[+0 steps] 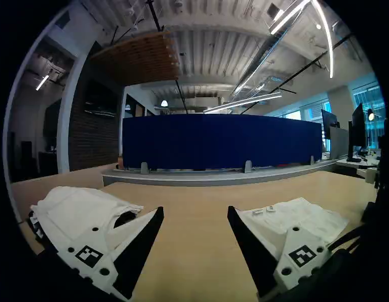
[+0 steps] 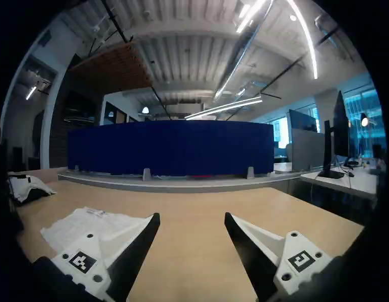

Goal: Fold towel

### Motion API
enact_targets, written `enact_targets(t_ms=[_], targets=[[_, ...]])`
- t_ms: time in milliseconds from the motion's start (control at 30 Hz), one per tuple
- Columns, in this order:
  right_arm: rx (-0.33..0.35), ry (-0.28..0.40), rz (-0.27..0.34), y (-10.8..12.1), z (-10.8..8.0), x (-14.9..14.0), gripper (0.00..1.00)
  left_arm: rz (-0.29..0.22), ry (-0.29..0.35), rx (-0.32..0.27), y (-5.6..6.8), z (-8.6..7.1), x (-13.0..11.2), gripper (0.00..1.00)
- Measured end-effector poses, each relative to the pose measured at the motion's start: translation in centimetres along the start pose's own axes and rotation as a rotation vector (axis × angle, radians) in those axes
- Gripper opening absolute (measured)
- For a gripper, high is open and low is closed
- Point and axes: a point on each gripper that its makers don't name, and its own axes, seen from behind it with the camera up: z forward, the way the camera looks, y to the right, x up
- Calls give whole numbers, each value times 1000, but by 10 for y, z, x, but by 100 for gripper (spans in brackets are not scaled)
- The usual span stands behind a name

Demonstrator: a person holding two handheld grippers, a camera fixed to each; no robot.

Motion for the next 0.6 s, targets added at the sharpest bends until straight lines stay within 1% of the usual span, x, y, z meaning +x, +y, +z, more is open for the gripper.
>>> enact_targets(t_ms=[600], targets=[[2, 0, 0, -1, 0, 1, 100, 0, 0, 0, 0, -1, 0, 94]])
